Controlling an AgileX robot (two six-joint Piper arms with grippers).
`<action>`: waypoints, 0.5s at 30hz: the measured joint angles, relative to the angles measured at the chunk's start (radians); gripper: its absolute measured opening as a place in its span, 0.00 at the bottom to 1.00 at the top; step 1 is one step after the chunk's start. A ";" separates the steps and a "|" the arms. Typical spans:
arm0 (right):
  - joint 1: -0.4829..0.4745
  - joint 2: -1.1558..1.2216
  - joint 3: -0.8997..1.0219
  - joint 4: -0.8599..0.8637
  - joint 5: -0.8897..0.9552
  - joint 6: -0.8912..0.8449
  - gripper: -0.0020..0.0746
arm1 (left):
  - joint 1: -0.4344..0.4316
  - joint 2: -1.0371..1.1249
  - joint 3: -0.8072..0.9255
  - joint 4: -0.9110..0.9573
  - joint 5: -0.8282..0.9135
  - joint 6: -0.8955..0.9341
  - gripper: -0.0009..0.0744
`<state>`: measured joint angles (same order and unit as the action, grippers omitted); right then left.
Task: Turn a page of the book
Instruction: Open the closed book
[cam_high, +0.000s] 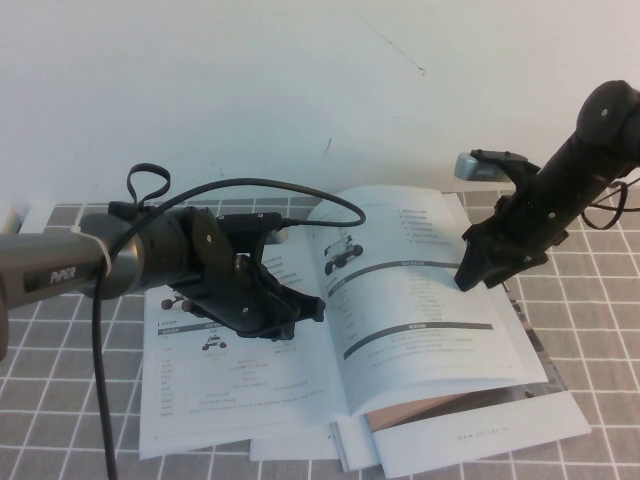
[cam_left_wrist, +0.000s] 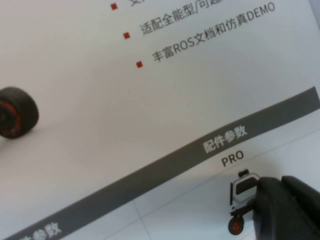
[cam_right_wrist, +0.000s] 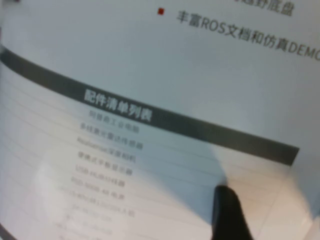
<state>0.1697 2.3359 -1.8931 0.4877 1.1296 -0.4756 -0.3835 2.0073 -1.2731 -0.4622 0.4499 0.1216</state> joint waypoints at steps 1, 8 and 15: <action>0.000 0.000 0.000 0.025 0.002 -0.010 0.52 | 0.000 0.000 0.000 0.000 0.000 0.000 0.01; 0.000 0.002 -0.043 0.072 0.029 -0.041 0.52 | 0.000 0.000 0.000 0.000 0.000 0.018 0.01; 0.000 0.002 -0.112 0.106 0.075 -0.042 0.52 | 0.000 0.000 0.000 0.000 0.001 0.020 0.01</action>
<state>0.1697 2.3382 -2.0047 0.5936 1.2048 -0.5179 -0.3835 2.0073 -1.2731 -0.4622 0.4506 0.1416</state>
